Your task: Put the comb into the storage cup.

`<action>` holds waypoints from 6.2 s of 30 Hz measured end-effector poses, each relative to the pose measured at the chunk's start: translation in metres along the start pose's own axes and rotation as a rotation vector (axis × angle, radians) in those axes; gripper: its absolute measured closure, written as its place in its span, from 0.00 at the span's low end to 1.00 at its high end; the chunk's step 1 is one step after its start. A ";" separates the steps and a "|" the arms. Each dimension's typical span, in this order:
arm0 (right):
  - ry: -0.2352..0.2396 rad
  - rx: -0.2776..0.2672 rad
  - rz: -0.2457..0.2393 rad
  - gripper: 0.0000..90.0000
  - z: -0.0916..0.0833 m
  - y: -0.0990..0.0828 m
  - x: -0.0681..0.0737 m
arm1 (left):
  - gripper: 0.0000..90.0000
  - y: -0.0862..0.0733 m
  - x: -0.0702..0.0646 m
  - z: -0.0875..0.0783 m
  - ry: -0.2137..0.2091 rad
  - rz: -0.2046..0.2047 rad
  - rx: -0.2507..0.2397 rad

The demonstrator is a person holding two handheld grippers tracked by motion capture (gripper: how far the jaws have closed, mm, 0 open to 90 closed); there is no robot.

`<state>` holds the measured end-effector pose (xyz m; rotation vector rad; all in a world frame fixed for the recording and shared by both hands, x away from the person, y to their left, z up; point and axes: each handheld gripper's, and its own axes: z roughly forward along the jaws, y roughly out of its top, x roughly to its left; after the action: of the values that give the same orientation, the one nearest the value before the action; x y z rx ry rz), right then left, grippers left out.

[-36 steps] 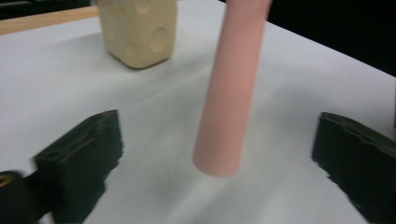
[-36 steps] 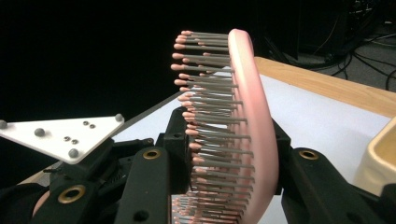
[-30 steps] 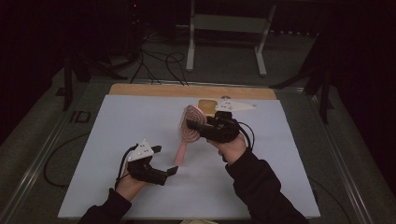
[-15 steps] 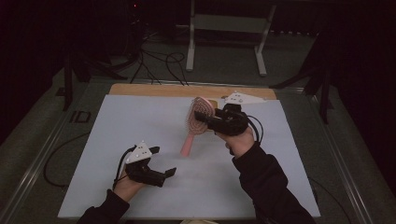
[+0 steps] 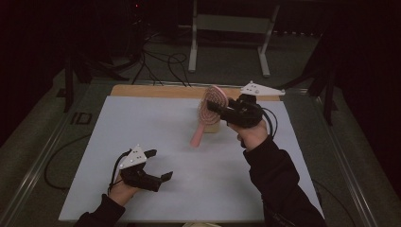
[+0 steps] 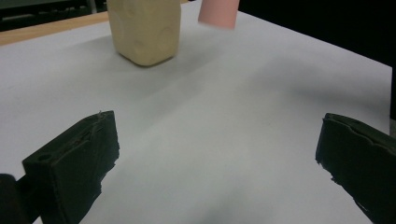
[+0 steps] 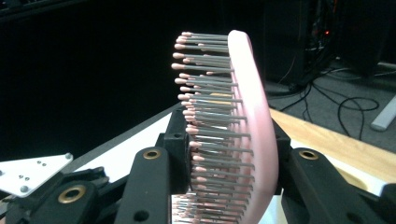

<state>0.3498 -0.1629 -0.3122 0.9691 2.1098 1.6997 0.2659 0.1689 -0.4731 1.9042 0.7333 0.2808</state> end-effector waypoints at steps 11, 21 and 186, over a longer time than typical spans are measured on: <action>-0.028 -0.023 -0.013 0.72 -0.004 0.013 -0.012 | 0.00 -0.013 0.008 -0.019 0.026 -0.005 0.002; -0.051 -0.045 -0.020 0.72 -0.004 0.028 -0.020 | 0.00 -0.027 0.016 -0.037 0.073 -0.036 0.004; -0.205 0.069 0.065 0.69 0.079 -0.049 -0.130 | 0.00 -0.046 0.021 -0.054 0.104 -0.036 -0.038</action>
<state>0.4758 -0.1898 -0.4063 1.1888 2.0350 1.4934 0.2388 0.2349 -0.4932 1.8497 0.8256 0.3710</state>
